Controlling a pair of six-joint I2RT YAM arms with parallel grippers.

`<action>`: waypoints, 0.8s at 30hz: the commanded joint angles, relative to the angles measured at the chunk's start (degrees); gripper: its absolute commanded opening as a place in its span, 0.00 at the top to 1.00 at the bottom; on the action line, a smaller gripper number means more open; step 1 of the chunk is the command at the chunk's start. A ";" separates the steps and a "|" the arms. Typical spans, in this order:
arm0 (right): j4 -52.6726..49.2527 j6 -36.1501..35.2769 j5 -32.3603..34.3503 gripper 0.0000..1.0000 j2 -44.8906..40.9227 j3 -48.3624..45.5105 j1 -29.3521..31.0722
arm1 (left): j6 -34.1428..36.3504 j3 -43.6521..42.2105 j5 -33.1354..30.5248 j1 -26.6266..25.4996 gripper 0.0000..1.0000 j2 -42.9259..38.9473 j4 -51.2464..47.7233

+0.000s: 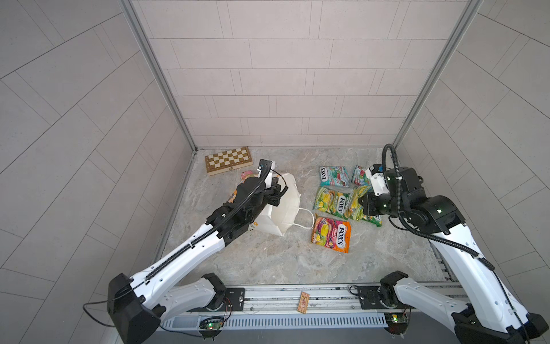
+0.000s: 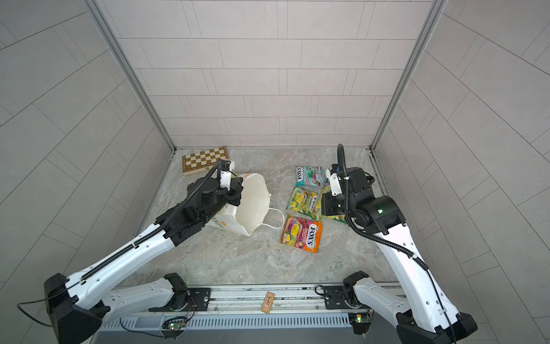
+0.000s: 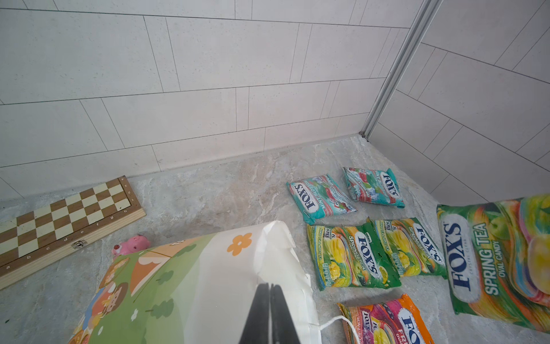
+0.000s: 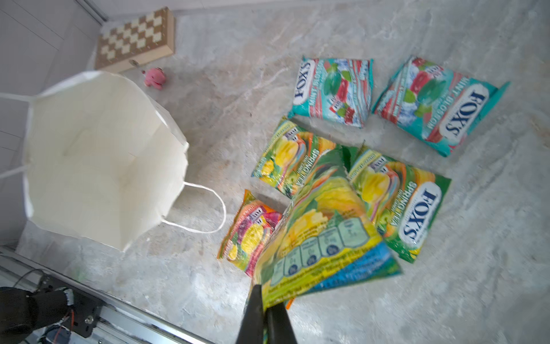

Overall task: Take the snacks out of the paper bag
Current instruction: 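Lower the green packet onto the table beside the orange packet and release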

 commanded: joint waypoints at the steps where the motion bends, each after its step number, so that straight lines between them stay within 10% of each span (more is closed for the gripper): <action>1: -6.13 -3.12 3.28 1.00 -1.77 -0.81 -1.33 | 0.71 1.19 -0.53 0.26 1.00 -1.26 1.03; 24: 1.12 -4.16 1.85 1.00 -0.46 -18.12 -3.32 | 0.48 0.60 0.10 0.23 1.00 -1.63 1.64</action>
